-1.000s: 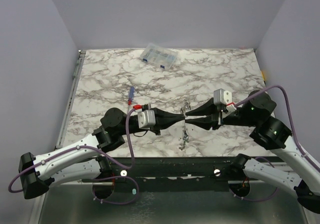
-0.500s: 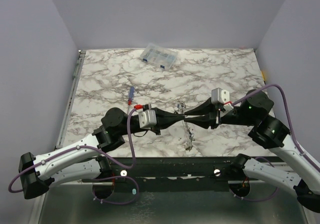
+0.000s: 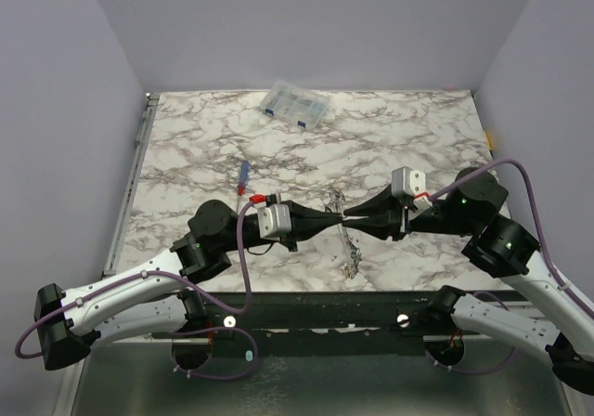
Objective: Put the keys on the keyring
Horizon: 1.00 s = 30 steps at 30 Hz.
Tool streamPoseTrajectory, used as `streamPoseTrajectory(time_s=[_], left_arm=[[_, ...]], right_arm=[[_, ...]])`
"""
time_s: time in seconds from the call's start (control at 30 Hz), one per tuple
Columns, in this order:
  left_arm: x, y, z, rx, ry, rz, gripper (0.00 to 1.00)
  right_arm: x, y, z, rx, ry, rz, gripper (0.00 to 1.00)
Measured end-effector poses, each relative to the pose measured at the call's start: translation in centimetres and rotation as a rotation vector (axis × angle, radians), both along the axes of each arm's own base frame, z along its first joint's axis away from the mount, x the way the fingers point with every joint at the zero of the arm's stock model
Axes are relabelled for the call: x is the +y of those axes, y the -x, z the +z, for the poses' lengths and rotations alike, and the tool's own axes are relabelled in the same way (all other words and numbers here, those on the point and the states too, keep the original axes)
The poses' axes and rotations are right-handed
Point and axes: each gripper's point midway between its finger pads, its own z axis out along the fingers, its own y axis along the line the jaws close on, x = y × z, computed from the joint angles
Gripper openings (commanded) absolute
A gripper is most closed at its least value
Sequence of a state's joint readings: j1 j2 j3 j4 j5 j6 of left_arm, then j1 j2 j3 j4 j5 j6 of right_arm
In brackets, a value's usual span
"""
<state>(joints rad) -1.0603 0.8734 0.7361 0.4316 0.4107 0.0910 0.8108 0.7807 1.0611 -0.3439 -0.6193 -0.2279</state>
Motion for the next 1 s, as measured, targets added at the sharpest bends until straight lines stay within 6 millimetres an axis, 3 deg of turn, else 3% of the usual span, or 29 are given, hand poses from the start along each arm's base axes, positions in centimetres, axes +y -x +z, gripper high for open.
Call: streamPoseTrajectory(time_s=[0.17,0.33,0.63,1.0], left_arm=[[0.0,0.0,-0.1,0.002,-0.004,0.0,0.0],[0.0,0.0,-0.2,0.004,-0.007,-0.001,0.0],[0.0,0.1,-0.2,0.004,-0.008,-0.005,0.0],[-0.1,0.2,-0.2,0.002,-0.009,-0.012,0.0]], right_arm=[[0.0,-0.1,-0.1,-0.006,0.005,-0.005,0.25],[-0.2,-0.4,-0.2,-0.009,0.009,-0.024,0.37],[-1.2,-0.9,0.4,-0.041,0.025,-0.083,0.37],[-1.2,-1.3,-0.4,-0.028,0.069,-0.094,0.33]])
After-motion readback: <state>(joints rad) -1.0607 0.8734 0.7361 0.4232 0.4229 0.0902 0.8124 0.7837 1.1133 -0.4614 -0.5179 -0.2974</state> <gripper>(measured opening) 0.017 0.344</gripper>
